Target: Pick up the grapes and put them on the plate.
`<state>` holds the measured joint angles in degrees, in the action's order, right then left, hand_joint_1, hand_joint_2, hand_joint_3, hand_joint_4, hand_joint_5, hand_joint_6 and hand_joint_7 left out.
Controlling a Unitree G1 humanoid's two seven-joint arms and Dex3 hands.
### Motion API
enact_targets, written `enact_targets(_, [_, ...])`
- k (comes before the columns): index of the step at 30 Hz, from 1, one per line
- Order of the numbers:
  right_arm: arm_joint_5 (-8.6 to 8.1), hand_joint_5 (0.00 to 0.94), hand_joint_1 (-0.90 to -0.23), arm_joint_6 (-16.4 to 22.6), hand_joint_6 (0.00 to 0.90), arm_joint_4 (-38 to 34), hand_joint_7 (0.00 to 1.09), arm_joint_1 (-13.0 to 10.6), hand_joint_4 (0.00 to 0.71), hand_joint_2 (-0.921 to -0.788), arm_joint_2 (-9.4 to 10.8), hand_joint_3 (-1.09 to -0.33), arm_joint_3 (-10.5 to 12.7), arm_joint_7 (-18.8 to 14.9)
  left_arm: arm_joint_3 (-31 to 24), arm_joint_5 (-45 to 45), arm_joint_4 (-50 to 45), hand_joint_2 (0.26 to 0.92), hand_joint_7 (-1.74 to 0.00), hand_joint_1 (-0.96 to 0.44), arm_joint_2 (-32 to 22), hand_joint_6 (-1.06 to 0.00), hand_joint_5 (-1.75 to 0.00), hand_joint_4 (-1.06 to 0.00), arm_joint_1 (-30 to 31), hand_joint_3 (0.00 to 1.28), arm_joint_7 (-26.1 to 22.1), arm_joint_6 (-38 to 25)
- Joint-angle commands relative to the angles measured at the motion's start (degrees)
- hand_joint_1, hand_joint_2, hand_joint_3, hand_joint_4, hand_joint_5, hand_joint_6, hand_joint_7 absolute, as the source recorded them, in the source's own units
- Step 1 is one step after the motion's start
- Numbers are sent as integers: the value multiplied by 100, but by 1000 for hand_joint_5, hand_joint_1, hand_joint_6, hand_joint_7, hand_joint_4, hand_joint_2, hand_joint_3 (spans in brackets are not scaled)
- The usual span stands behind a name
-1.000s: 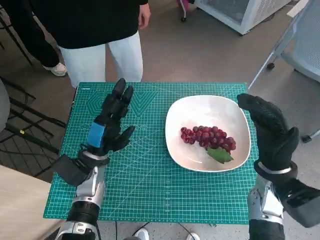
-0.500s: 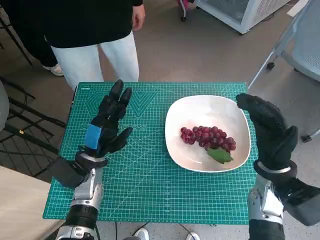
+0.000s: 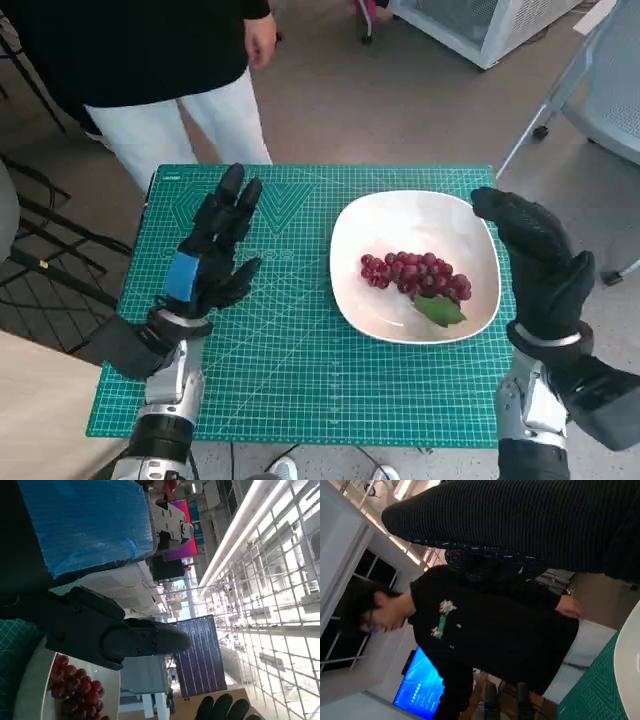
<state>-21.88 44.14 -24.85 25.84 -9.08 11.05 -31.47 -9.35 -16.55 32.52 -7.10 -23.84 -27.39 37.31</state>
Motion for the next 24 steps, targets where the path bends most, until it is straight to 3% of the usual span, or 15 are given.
enact_targets(1, [-7, 3, -537, -59, -1, -96, 348, -17, 168, -921, -49, -645, -5, -75, -30, -101, -70, 921, -43, -612, 7, -220, -10, -185, 36, 284, -78, 25])
enact_targets(24, [-54, 3, -536, 86, -1, -514, 344, 141, 171, -921, -20, -645, 0, -367, -19, -427, 22, 921, -42, -614, 177, -249, -2, -186, -41, 262, -555, 44])
